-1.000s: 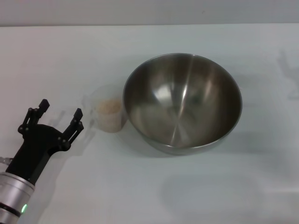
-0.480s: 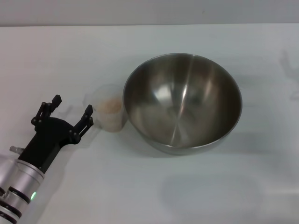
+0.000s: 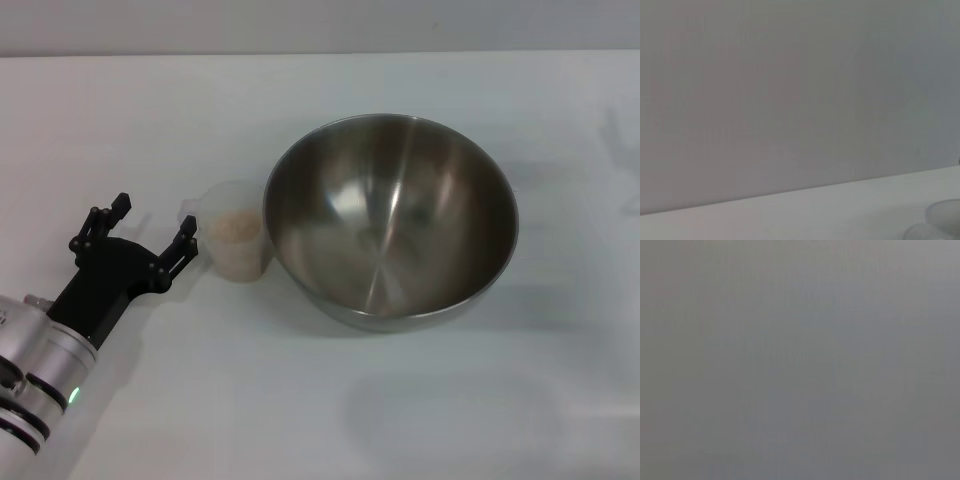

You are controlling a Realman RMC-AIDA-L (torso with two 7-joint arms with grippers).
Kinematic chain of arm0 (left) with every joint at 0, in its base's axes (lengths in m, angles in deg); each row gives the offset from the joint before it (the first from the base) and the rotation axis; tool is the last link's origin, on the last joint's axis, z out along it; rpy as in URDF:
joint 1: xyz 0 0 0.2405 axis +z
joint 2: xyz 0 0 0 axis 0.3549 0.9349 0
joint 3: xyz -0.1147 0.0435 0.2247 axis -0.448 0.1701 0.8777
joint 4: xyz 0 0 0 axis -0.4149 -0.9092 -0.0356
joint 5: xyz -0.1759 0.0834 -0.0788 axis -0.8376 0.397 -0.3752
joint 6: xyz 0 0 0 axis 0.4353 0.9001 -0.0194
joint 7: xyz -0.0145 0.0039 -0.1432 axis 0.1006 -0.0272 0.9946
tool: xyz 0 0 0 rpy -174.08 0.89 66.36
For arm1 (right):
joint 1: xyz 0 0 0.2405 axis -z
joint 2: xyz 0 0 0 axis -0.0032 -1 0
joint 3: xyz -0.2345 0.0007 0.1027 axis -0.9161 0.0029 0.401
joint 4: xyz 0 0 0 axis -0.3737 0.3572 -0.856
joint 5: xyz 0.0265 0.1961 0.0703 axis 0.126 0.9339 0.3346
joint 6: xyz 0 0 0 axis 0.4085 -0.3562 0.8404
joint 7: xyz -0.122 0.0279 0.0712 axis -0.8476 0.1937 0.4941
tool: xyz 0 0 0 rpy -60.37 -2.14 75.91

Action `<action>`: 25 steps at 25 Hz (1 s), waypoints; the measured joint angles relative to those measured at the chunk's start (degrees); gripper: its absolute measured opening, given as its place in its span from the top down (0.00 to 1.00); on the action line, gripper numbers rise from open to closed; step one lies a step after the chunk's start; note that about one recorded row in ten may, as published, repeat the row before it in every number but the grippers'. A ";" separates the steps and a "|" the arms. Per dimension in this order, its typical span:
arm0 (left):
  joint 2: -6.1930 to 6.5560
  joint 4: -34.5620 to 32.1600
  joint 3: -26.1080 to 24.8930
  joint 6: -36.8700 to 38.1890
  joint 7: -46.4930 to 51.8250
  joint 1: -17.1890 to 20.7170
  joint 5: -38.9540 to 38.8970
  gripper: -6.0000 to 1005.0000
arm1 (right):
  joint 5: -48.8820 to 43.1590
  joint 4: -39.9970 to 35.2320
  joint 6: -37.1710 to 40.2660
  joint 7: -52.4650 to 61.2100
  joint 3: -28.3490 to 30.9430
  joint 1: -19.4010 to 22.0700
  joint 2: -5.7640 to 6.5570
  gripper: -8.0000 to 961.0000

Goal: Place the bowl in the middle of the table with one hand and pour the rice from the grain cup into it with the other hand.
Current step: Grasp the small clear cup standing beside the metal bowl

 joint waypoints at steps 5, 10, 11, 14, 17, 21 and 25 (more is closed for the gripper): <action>0.00 -0.24 -1.39 -2.16 0.00 -1.40 0.00 0.18 | 0.00 0.00 0.00 0.00 0.03 0.01 0.00 0.14; 0.00 -0.44 -1.83 -3.04 0.00 -2.24 0.00 0.19 | 0.00 0.02 -0.33 0.00 0.08 -0.22 0.00 0.14; 0.00 -0.43 -1.92 -3.10 0.00 -2.32 0.00 0.19 | 0.00 0.06 -0.47 0.01 0.09 -0.31 0.01 0.14; -0.03 -0.21 -2.65 -3.21 0.00 -2.47 0.00 0.19 | 0.00 0.11 -0.48 0.01 0.09 -0.39 0.05 0.14; -0.08 0.04 -2.98 -3.30 0.14 -2.48 0.00 0.19 | -0.01 0.15 -0.51 0.08 0.09 -0.55 0.07 0.14; -0.09 0.67 -3.06 -3.31 0.90 -2.47 -0.04 0.26 | -0.01 0.18 -0.54 0.19 0.09 -0.72 0.09 0.14; -0.09 0.99 -3.06 -3.36 0.92 -2.42 -0.08 0.43 | -0.01 0.18 -0.56 0.28 0.09 -0.73 0.09 0.14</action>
